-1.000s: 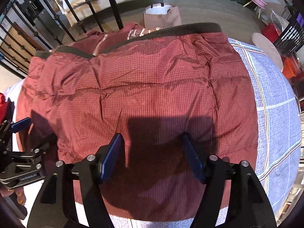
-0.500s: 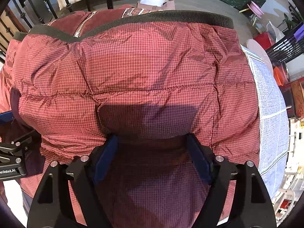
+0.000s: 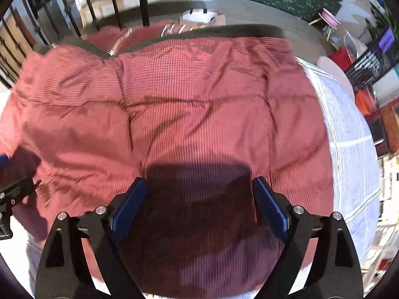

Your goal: Fold large clothes

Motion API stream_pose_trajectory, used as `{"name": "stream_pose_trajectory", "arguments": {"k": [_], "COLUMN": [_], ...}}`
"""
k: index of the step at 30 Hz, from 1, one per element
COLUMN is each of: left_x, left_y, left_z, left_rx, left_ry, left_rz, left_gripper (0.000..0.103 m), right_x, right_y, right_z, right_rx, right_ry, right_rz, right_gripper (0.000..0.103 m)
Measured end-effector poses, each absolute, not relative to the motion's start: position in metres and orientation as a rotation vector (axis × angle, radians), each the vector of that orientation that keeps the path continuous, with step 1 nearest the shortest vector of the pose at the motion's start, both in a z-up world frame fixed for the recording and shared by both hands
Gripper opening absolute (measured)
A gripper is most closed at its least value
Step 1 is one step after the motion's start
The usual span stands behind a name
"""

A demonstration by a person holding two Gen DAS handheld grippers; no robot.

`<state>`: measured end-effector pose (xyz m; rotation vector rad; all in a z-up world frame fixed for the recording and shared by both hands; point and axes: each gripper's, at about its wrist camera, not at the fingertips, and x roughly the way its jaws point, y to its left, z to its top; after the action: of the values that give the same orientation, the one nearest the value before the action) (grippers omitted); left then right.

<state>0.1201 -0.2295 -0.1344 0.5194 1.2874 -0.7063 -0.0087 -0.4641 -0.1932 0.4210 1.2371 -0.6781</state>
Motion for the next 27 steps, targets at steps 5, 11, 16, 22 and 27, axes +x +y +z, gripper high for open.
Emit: {"name": "stream_pose_trajectory", "arguments": {"k": [5,11,16,22,27], "left_x": [0.108,0.13,0.163,0.198,0.222], "left_y": [-0.174,-0.107,-0.066,-0.103,-0.134], "left_z": [-0.135,-0.132,-0.117,-0.114,-0.137], "left_rx": [0.461,0.311,0.111,0.06,0.078], "left_ry": [1.288,1.339,1.365,1.365,1.402], "left_rz": [-0.613,-0.451,-0.423,-0.555,-0.59], "left_gripper": [0.097,0.097,0.097,0.097,0.097], "right_x": [-0.054,-0.086,-0.104,-0.13,-0.151], "right_y": [-0.436,-0.429,-0.453,-0.505,-0.522], "right_z": [-0.176,-0.17,-0.157,-0.157,-0.156], "right_rx": [0.478,0.517,0.559,0.842,0.928], "right_ry": [1.137,1.145,1.128,1.014,0.966], "right_rz": [-0.68,-0.603,-0.671,-0.727,-0.699], "right_gripper": [0.087,0.087,0.087,0.087,0.087]}}
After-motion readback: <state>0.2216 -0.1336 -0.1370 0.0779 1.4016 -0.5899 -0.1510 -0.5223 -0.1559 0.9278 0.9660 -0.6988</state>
